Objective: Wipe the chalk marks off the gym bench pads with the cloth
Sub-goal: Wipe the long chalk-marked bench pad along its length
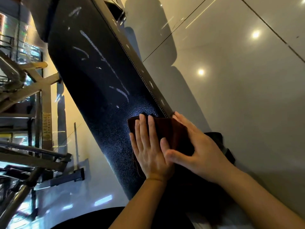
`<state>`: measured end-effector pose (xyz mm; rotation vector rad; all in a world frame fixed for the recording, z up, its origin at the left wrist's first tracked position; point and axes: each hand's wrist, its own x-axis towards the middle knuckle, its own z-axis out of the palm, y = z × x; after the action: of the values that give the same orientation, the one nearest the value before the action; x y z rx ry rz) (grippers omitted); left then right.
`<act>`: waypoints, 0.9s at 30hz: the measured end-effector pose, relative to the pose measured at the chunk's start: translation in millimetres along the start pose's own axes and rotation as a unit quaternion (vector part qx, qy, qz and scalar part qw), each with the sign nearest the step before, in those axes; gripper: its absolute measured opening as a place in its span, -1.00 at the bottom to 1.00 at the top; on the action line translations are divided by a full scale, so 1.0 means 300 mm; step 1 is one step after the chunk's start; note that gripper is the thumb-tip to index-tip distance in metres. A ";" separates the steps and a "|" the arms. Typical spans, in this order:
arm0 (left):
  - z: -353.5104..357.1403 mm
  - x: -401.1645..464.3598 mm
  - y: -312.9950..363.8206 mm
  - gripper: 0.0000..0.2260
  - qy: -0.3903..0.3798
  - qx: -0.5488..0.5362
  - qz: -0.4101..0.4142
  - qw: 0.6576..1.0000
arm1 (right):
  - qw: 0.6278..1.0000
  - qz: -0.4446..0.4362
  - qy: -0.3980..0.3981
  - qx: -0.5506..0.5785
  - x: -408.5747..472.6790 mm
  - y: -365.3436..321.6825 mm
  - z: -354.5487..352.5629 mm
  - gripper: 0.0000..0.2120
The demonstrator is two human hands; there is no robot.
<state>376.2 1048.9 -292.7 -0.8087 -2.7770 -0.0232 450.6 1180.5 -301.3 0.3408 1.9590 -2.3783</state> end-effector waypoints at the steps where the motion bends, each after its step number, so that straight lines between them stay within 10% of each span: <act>1: 0.001 -0.002 -0.001 -0.51 -0.002 0.001 0.000 1.000 | 1.000 -0.001 -0.004 -0.014 0.038 -0.017 -0.003 -0.07; 27: 0.030 -0.026 -0.046 -0.46 -0.068 -0.040 -0.052 0.996 | 0.999 -0.009 -0.031 -0.005 0.064 -0.025 -0.035 -0.08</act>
<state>373.0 1034.0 -302.5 -0.7074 -2.9618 -0.1033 432.1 1194.4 -299.6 0.2477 1.9550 -2.3587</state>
